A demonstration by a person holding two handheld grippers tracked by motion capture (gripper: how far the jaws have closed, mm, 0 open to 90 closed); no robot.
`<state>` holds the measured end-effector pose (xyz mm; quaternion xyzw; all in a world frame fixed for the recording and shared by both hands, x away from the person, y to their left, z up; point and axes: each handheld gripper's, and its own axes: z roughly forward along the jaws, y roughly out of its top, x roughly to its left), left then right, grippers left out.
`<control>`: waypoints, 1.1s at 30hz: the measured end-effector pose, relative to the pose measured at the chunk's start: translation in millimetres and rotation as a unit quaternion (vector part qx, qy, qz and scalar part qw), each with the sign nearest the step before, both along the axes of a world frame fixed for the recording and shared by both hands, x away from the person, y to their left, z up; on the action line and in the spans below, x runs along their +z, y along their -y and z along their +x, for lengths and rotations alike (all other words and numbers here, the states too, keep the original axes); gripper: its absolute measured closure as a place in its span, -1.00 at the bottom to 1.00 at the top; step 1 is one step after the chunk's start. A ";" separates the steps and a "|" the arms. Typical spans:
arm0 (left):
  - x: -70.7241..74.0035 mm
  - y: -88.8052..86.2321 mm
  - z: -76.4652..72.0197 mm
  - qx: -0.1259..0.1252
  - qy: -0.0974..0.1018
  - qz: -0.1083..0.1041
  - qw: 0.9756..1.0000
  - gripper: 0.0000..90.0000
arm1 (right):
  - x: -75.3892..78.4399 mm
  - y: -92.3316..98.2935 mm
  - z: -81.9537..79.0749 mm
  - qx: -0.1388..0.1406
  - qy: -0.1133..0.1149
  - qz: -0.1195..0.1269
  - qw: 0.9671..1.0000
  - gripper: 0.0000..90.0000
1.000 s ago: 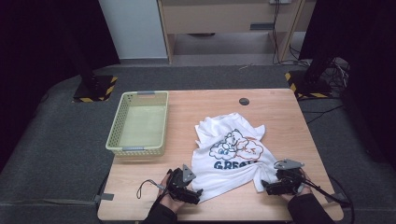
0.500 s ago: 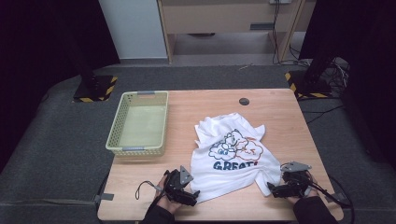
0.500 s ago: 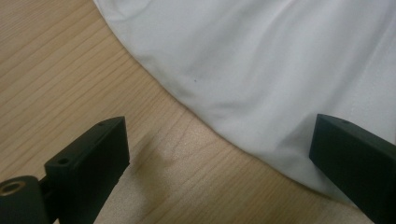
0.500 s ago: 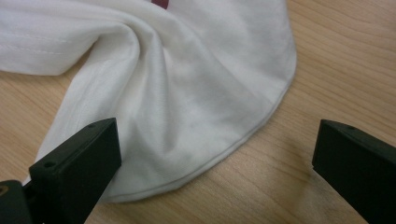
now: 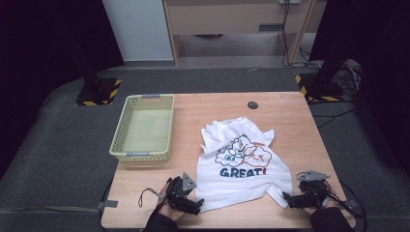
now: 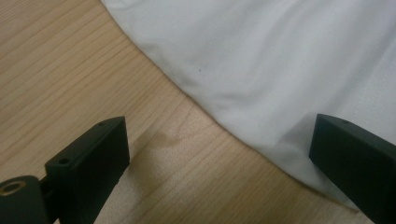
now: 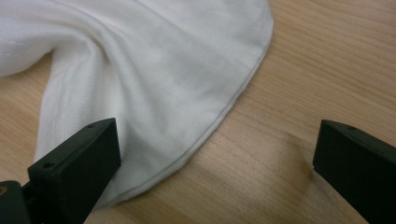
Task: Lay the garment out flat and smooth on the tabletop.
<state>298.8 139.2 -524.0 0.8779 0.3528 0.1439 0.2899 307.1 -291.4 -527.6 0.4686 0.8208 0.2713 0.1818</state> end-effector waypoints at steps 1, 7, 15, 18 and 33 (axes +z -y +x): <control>0.0 -0.4 -0.1 -0.001 -0.001 0.000 1.000 -0.90 | 0.1 1.3 -0.8 0.001 -0.001 0.000 1.000 -0.98; -0.1 -2.5 -1.4 0.001 -0.007 -0.003 1.000 -0.90 | 0.2 8.6 -3.2 -0.001 -0.010 0.003 1.000 -0.99; 0.3 -4.1 -1.5 0.000 -0.010 0.000 1.000 -0.90 | 1.1 11.6 -5.0 0.004 -0.006 -0.006 1.000 -0.99; 0.3 -5.4 -2.2 0.002 -0.013 -0.002 1.000 -0.90 | 1.5 12.4 -6.5 0.007 -0.008 -0.008 1.000 -0.99; 0.3 -7.5 -2.9 0.002 -0.025 -0.010 1.000 -0.90 | 3.6 11.2 -8.4 0.010 -0.012 -0.013 1.000 -0.97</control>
